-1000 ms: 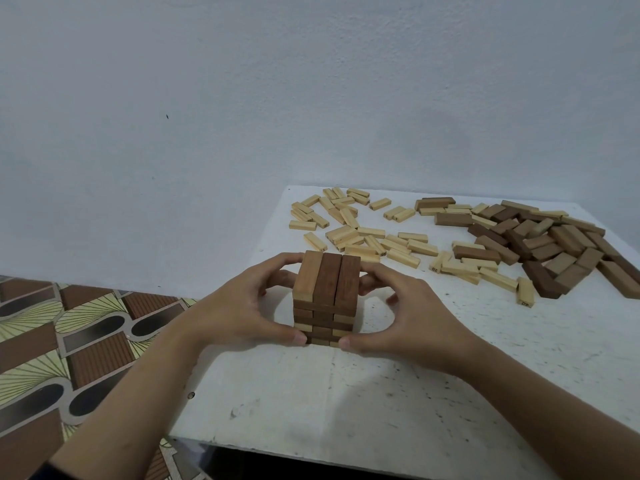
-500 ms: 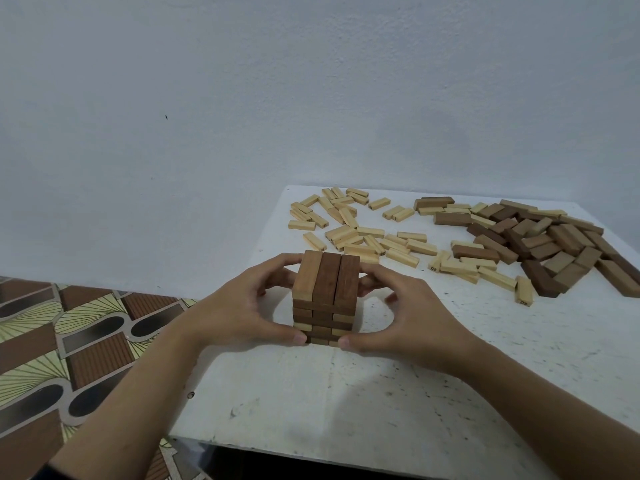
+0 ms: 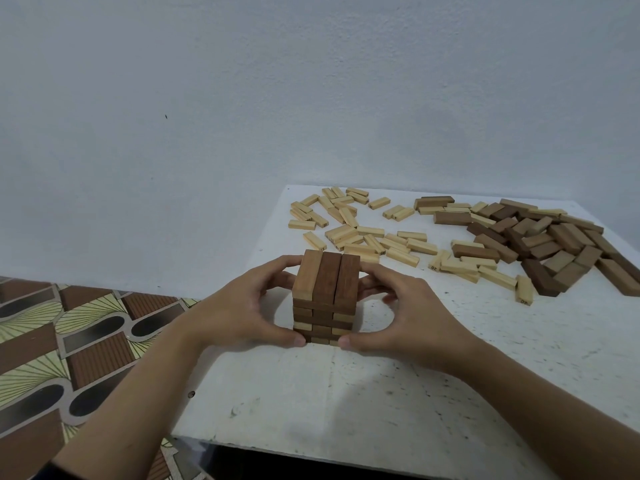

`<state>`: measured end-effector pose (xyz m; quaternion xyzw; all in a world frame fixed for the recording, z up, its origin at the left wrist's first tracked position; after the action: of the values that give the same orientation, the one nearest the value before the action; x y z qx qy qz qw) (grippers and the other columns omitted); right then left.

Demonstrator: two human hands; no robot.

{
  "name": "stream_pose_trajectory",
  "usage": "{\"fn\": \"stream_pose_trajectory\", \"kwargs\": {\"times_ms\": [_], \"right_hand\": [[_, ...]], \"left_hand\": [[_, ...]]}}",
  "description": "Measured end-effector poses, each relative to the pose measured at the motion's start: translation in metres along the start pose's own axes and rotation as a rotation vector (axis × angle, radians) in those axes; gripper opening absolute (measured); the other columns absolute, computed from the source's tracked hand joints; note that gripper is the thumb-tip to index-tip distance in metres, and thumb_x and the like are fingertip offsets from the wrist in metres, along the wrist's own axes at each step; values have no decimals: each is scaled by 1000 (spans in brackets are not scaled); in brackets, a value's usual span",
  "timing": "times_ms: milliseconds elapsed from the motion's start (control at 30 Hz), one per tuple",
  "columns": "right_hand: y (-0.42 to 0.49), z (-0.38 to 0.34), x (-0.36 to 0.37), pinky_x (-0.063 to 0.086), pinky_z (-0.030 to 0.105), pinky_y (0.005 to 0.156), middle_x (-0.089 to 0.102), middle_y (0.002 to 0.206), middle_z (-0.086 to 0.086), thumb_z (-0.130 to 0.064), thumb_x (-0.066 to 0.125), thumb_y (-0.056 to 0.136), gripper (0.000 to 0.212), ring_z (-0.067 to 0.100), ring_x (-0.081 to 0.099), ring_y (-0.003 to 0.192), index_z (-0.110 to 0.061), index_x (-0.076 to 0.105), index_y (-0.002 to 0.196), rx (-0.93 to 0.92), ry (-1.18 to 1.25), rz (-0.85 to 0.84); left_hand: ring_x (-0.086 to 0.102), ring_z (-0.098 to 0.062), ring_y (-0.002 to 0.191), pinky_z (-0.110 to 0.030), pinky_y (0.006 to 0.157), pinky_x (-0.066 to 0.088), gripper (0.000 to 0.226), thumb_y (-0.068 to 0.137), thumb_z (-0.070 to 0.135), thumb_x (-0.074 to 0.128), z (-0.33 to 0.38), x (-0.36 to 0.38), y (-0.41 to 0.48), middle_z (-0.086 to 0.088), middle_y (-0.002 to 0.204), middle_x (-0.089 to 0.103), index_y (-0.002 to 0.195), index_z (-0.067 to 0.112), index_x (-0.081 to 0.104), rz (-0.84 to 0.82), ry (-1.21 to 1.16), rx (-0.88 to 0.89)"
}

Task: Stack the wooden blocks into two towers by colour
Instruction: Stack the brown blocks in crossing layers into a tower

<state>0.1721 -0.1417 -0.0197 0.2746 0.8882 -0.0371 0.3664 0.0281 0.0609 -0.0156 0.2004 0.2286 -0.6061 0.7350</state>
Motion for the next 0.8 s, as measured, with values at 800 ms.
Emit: {"fn": "stream_pose_trajectory", "kwargs": {"times_ms": [800], "right_hand": [[-11, -10, -30, 49, 26, 97, 48, 131, -36, -78, 78, 61, 90, -9, 50, 123, -62, 34, 138, -45, 48, -36]], "left_hand": [[55, -17, 132, -35, 97, 44, 65, 81, 47, 71, 35, -19, -10, 3, 133, 65, 142, 32, 53, 139, -126, 151]]}}
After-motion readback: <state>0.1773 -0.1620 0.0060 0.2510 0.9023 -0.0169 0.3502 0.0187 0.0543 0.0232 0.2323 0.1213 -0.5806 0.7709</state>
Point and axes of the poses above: each hand's wrist, its own y-axis towards the middle knuckle, its own x-axis out of the palm, z = x × y, the point moved 3 cm from there along y, towards the middle knuckle
